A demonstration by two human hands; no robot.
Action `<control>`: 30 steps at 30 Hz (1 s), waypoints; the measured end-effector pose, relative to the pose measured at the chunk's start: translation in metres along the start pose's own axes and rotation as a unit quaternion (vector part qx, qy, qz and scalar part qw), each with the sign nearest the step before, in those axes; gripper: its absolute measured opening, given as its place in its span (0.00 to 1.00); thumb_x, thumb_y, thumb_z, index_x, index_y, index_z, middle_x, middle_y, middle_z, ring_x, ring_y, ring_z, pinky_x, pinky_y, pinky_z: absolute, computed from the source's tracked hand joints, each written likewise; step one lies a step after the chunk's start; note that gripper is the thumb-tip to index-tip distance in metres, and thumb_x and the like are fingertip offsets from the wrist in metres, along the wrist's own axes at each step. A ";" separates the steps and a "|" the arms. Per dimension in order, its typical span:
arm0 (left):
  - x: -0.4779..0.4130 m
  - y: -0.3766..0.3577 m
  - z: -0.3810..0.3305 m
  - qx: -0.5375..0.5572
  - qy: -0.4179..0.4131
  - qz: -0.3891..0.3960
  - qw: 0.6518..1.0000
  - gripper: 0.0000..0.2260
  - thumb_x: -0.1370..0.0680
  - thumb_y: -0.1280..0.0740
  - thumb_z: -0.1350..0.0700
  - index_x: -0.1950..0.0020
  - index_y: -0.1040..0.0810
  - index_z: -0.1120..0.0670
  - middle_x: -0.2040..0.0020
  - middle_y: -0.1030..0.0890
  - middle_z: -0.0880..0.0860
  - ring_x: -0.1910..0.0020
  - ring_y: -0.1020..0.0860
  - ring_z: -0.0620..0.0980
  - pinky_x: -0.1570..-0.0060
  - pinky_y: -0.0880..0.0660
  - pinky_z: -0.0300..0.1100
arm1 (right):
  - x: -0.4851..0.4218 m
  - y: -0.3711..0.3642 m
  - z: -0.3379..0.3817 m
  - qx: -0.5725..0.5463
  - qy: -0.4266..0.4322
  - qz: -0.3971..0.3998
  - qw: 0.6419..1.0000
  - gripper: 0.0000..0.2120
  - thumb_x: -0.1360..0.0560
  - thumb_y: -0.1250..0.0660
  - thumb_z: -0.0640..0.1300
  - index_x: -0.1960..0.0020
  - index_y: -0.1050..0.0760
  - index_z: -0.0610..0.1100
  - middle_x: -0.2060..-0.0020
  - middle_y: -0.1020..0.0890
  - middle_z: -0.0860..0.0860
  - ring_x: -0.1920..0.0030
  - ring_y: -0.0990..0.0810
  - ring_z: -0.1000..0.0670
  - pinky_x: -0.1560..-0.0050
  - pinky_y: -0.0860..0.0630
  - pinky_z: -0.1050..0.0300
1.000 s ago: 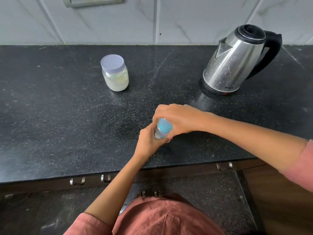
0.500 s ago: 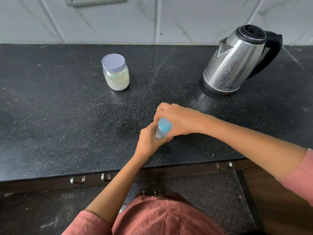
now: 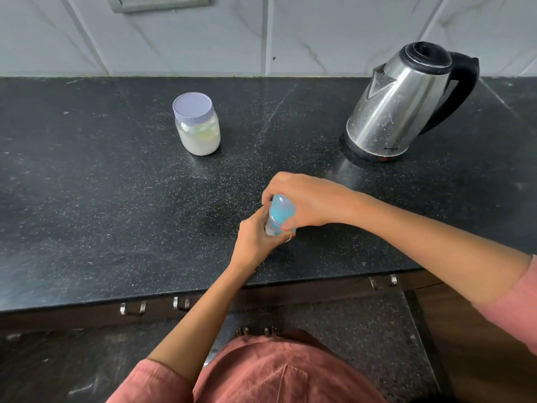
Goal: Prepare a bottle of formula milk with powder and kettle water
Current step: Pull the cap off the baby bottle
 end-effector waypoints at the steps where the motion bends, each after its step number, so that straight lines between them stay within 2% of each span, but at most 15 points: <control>1: 0.000 0.000 0.000 0.001 -0.003 0.001 1.000 0.19 0.37 0.26 0.53 0.48 0.25 0.46 0.54 0.17 0.48 0.54 0.19 0.45 0.52 0.23 0.48 | 0.001 0.002 -0.001 0.009 -0.021 -0.018 1.000 0.23 0.31 0.30 0.48 0.37 0.31 0.51 0.39 0.30 0.50 0.41 0.28 0.47 0.47 0.28 0.51; 3: 0.001 0.000 0.000 0.007 -0.007 0.001 1.000 0.19 0.38 0.27 0.53 0.50 0.26 0.40 0.55 0.17 0.48 0.54 0.19 0.46 0.51 0.23 0.50 | 0.004 0.005 -0.002 0.062 -0.068 -0.050 0.994 0.25 0.30 0.32 0.56 0.36 0.33 0.50 0.40 0.29 0.48 0.42 0.26 0.44 0.50 0.31 0.52; 4: 0.001 0.001 0.000 0.010 -0.008 0.001 1.000 0.19 0.38 0.27 0.52 0.51 0.26 0.39 0.54 0.17 0.48 0.54 0.19 0.46 0.50 0.23 0.50 | 0.004 0.005 -0.002 0.081 -0.084 -0.056 0.992 0.24 0.29 0.33 0.56 0.36 0.32 0.49 0.41 0.27 0.47 0.43 0.25 0.43 0.51 0.32 0.52; 8: 0.000 -0.001 0.004 0.017 -0.001 -0.002 1.000 0.20 0.38 0.26 0.52 0.48 0.25 0.44 0.53 0.17 0.47 0.52 0.19 0.44 0.49 0.23 0.50 | 0.004 0.003 0.005 0.072 -0.050 -0.034 0.996 0.15 0.28 0.35 0.42 0.42 0.28 0.47 0.45 0.26 0.44 0.47 0.23 0.41 0.55 0.30 0.53; 11: 0.000 -0.001 0.005 0.017 -0.003 -0.004 1.000 0.20 0.37 0.24 0.55 0.47 0.25 0.47 0.52 0.17 0.47 0.52 0.19 0.45 0.49 0.23 0.49 | 0.004 0.002 0.005 0.059 -0.011 0.001 0.998 0.16 0.28 0.36 0.37 0.43 0.27 0.50 0.42 0.28 0.49 0.42 0.27 0.45 0.52 0.29 0.52; 14: 0.000 -0.001 0.003 0.018 -0.004 0.000 1.000 0.20 0.35 0.24 0.58 0.46 0.25 0.48 0.53 0.17 0.47 0.53 0.19 0.43 0.50 0.23 0.45 | 0.007 0.000 0.004 0.034 -0.022 -0.013 0.999 0.21 0.29 0.32 0.46 0.37 0.31 0.53 0.37 0.30 0.53 0.38 0.30 0.48 0.51 0.33 0.52; 16: 0.001 0.000 0.002 0.020 -0.008 0.002 1.000 0.20 0.36 0.25 0.55 0.48 0.25 0.43 0.54 0.17 0.46 0.53 0.19 0.43 0.51 0.23 0.45 | 0.009 0.002 0.002 0.057 -0.064 -0.056 0.995 0.26 0.30 0.32 0.54 0.34 0.34 0.53 0.37 0.30 0.51 0.39 0.28 0.46 0.48 0.32 0.51; 18: 0.001 -0.001 0.004 0.022 -0.007 -0.001 1.000 0.19 0.38 0.27 0.50 0.50 0.26 0.39 0.53 0.17 0.46 0.52 0.19 0.44 0.50 0.22 0.47 | 0.010 0.003 0.001 0.097 -0.095 -0.081 0.987 0.25 0.29 0.33 0.56 0.36 0.32 0.50 0.41 0.28 0.48 0.42 0.26 0.43 0.50 0.32 0.51; 21: 0.000 -0.002 0.005 0.012 -0.008 -0.004 1.000 0.20 0.38 0.26 0.52 0.49 0.26 0.41 0.53 0.17 0.45 0.52 0.19 0.43 0.49 0.23 0.47 | 0.009 0.002 0.002 0.081 -0.058 -0.074 0.992 0.18 0.28 0.34 0.47 0.39 0.30 0.49 0.44 0.27 0.47 0.44 0.25 0.43 0.55 0.33 0.53; 24: 0.000 -0.002 0.005 0.012 -0.010 -0.004 1.000 0.21 0.36 0.24 0.55 0.46 0.25 0.47 0.53 0.17 0.46 0.52 0.20 0.43 0.50 0.23 0.44 | 0.007 0.000 0.001 0.047 -0.010 -0.037 0.998 0.17 0.29 0.35 0.39 0.42 0.28 0.51 0.41 0.28 0.51 0.41 0.28 0.47 0.57 0.35 0.54; 26: 0.000 -0.001 0.004 0.009 -0.008 -0.005 1.000 0.20 0.35 0.24 0.59 0.47 0.25 0.50 0.54 0.18 0.45 0.54 0.20 0.40 0.52 0.24 0.39 | 0.008 0.000 0.003 0.022 -0.004 -0.033 0.999 0.18 0.30 0.33 0.43 0.41 0.28 0.52 0.38 0.30 0.53 0.39 0.30 0.49 0.55 0.34 0.54; 28: 0.000 0.000 0.003 0.001 -0.013 -0.006 1.000 0.19 0.34 0.24 0.60 0.47 0.24 0.51 0.58 0.19 0.42 0.59 0.21 0.35 0.58 0.27 0.31 | 0.009 -0.001 0.003 0.033 -0.031 -0.054 0.997 0.24 0.30 0.31 0.51 0.36 0.32 0.53 0.37 0.31 0.52 0.38 0.30 0.47 0.51 0.32 0.51; 30: 0.001 0.000 0.003 0.002 -0.016 -0.006 1.000 0.19 0.34 0.24 0.61 0.46 0.24 0.50 0.58 0.19 0.41 0.58 0.21 0.36 0.57 0.26 0.33 | 0.010 -0.001 0.000 0.073 -0.074 -0.079 0.991 0.27 0.30 0.33 0.57 0.34 0.34 0.52 0.39 0.30 0.49 0.40 0.28 0.44 0.48 0.31 0.50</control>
Point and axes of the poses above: each hand's wrist, its own x-axis away from the middle knuckle, its own y-axis out of the back of the hand, z = x × y, the point moved 2 cm from there along -x, towards the middle knuckle
